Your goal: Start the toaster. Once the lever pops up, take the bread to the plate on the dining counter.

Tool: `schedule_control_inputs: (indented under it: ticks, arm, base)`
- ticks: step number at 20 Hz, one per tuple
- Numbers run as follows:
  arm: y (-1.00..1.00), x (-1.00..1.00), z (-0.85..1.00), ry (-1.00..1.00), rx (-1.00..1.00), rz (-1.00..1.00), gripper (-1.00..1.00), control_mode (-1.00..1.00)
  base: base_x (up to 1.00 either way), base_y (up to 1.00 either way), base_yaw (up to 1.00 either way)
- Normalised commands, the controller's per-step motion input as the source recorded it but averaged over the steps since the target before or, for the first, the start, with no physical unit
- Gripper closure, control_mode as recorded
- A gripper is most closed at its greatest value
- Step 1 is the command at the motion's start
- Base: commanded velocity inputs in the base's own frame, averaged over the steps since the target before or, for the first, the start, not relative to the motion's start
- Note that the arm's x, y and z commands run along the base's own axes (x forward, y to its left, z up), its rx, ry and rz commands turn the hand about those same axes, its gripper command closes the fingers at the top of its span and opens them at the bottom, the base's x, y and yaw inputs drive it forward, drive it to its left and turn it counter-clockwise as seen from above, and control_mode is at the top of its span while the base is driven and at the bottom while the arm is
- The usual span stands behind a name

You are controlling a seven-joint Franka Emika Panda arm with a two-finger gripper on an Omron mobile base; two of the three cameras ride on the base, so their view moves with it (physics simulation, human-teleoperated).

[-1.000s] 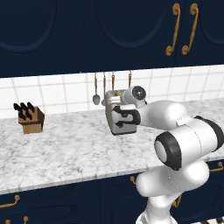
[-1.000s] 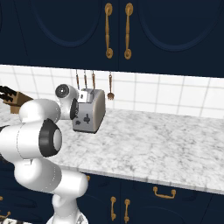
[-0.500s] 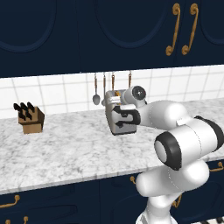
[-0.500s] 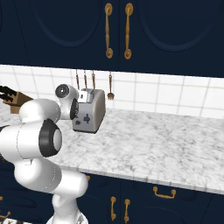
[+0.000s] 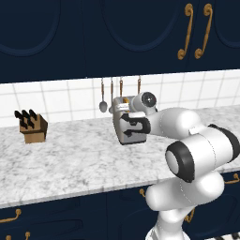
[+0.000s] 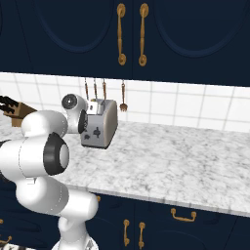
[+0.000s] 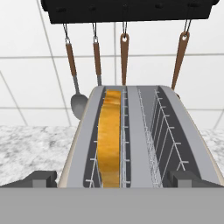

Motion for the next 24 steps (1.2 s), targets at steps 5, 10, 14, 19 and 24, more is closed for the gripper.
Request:
schedule_control_inputs:
  ticks: [5,10,14,19,24]
  arm:
    - [0.00,0.00,0.00,0.00,0.00,0.00,-1.00,-1.00]
    - [0.00,0.00,0.00,0.00,0.00,0.00,-1.00,-1.00]
    - [0.00,0.00,0.00,0.00,0.00,0.00,-1.00,-1.00]
    - [0.00,0.00,0.00,0.00,0.00,0.00,-1.00,-1.00]
    - [0.00,0.00,0.00,0.00,0.00,0.00,-1.00,-1.00]
  base:
    - [0.00,0.00,0.00]
    - [0.00,0.00,0.00]
    - [0.00,0.00,0.00]
    - [0.00,0.00,0.00]
    - [0.00,0.00,0.00]
